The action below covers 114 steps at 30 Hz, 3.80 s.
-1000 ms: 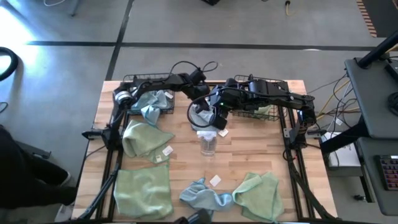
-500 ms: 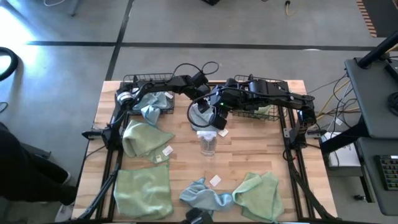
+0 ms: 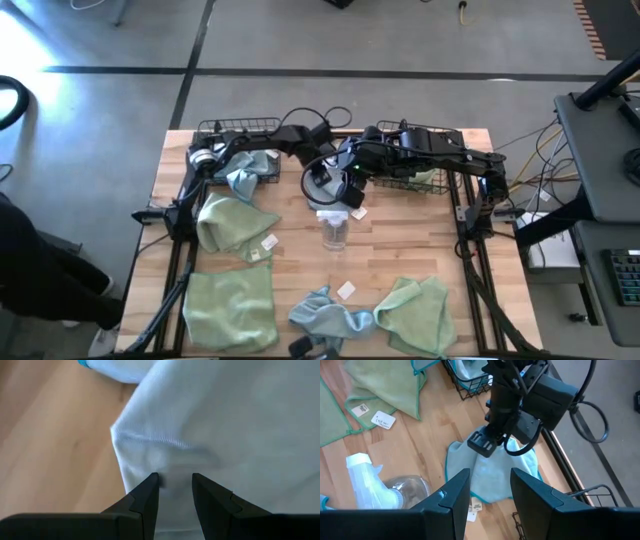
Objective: Sort microfiber towel by color & place in baskets
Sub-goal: Put the blue towel into the left wire basket
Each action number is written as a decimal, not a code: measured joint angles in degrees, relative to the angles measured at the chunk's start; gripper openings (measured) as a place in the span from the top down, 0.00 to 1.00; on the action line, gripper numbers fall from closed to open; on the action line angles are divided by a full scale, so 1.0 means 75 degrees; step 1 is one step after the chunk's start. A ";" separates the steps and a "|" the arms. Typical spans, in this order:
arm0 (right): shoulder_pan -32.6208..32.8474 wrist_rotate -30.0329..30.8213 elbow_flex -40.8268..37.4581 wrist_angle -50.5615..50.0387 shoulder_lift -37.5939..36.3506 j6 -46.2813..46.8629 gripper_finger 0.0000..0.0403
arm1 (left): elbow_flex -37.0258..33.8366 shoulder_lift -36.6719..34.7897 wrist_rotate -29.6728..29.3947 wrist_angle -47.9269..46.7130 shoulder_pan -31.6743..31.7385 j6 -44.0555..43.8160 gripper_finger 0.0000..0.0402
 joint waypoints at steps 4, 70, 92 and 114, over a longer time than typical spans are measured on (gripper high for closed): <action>0.0000 0.0000 0.0000 0.0002 0.0000 0.0000 0.66 | 0.0000 0.0116 -0.0126 -0.0116 -0.0082 0.0000 0.74; 0.0000 0.0000 0.0000 -0.0015 0.0000 -0.0224 0.66 | 0.5732 0.0107 -0.1114 -0.5801 -0.0225 0.1021 1.00; 0.0003 0.0003 -0.0541 -0.0022 0.0001 -0.0139 0.66 | 0.5496 -0.2144 -0.3617 -0.6919 0.0675 0.1046 1.00; 0.0003 0.0003 -0.0638 0.0052 0.0003 -0.0155 0.66 | 0.1424 -0.5440 -0.3620 -0.6752 0.1380 0.0385 1.00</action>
